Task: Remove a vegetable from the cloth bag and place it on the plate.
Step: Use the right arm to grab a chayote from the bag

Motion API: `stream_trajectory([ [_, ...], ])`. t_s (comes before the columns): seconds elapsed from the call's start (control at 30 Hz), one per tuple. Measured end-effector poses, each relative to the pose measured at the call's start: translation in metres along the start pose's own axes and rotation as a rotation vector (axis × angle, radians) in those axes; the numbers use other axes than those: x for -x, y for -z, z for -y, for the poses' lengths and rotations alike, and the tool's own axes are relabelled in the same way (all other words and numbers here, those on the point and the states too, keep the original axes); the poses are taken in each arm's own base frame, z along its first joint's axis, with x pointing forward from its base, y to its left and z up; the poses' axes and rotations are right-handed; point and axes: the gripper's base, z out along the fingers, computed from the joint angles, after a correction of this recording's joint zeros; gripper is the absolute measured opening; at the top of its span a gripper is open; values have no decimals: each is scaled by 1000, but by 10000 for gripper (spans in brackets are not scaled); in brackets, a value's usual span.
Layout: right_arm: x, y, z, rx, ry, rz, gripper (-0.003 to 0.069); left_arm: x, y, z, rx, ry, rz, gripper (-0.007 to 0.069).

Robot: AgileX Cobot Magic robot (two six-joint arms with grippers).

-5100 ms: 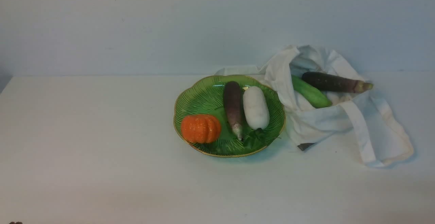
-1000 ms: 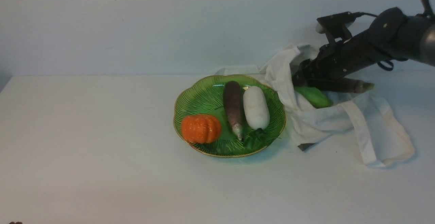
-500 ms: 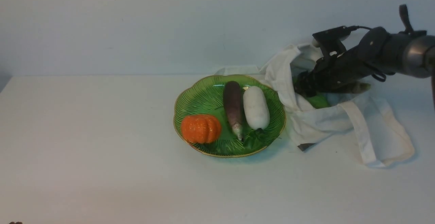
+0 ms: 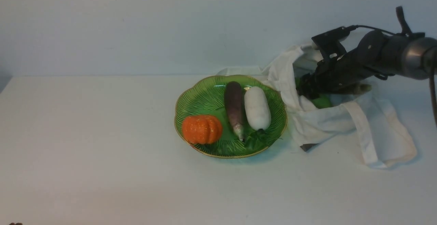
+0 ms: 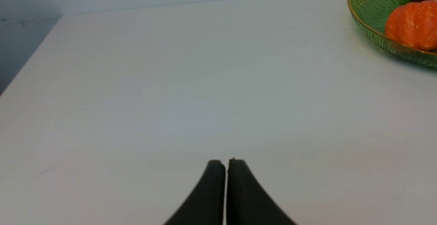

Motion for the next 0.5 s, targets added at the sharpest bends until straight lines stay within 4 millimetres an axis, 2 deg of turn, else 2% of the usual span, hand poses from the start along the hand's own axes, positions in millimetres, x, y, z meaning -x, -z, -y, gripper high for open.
stream_trajectory([
  [0.33,0,0,0,2,0,-3,376,0,0,0,0,0,0,-5],
  [0.5,2,10,-2,12,8,-21,370,0,0,0,0,0,0,-5],
])
